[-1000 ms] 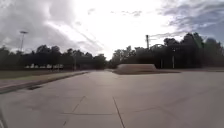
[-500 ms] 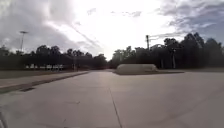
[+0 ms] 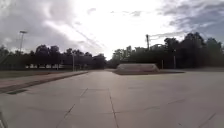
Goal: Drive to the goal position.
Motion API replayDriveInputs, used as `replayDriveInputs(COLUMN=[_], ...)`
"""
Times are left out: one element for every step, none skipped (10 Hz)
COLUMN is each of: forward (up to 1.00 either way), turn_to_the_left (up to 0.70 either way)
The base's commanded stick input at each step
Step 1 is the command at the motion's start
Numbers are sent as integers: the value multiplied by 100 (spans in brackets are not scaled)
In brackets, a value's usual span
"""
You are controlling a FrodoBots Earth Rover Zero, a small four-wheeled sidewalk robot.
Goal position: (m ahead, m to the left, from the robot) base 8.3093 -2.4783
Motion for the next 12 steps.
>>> replayDriveInputs(forward=[70,70,70,70,70,70,70,70,70,70,70,70], turn_to_the_left=[0,0,0,0,0,0,0,0,-6,-20,-30,-35])
